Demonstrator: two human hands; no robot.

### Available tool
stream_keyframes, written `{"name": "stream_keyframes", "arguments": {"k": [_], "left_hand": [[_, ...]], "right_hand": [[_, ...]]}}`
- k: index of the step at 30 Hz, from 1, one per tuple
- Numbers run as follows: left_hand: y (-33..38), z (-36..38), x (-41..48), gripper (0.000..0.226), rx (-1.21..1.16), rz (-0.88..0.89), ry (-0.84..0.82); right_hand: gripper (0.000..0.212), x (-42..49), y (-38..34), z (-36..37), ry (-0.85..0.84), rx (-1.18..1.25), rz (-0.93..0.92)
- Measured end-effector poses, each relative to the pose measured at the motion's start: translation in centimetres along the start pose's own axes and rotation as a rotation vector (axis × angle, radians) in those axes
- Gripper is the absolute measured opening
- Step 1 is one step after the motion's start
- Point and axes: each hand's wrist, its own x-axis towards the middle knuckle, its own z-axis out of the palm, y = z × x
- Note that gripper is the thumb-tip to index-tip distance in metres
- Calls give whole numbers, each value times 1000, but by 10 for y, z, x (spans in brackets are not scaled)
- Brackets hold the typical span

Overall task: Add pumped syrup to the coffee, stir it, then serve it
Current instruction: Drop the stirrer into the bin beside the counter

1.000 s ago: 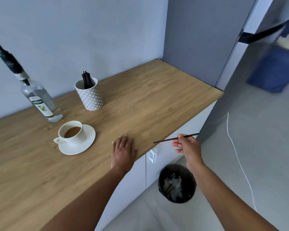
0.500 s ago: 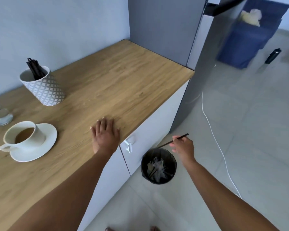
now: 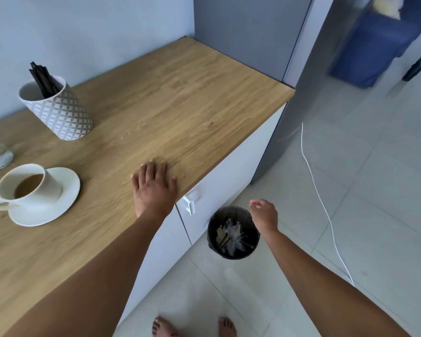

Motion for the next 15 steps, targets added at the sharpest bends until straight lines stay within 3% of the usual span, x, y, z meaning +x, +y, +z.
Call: {"name": "stream_keyframes", "arguments": {"k": [6, 11, 15], "left_hand": [[0, 0, -1, 61, 4, 18, -7], [-7, -4, -4, 58, -4, 58, -73], [-18, -18, -11, 52, -64, 106, -134]], "right_hand": [[25, -6, -13, -3, 0, -1, -39], [23, -22, -47, -2, -27, 142, -94], [22, -42, -86, 7, -58, 202, -219]]}}
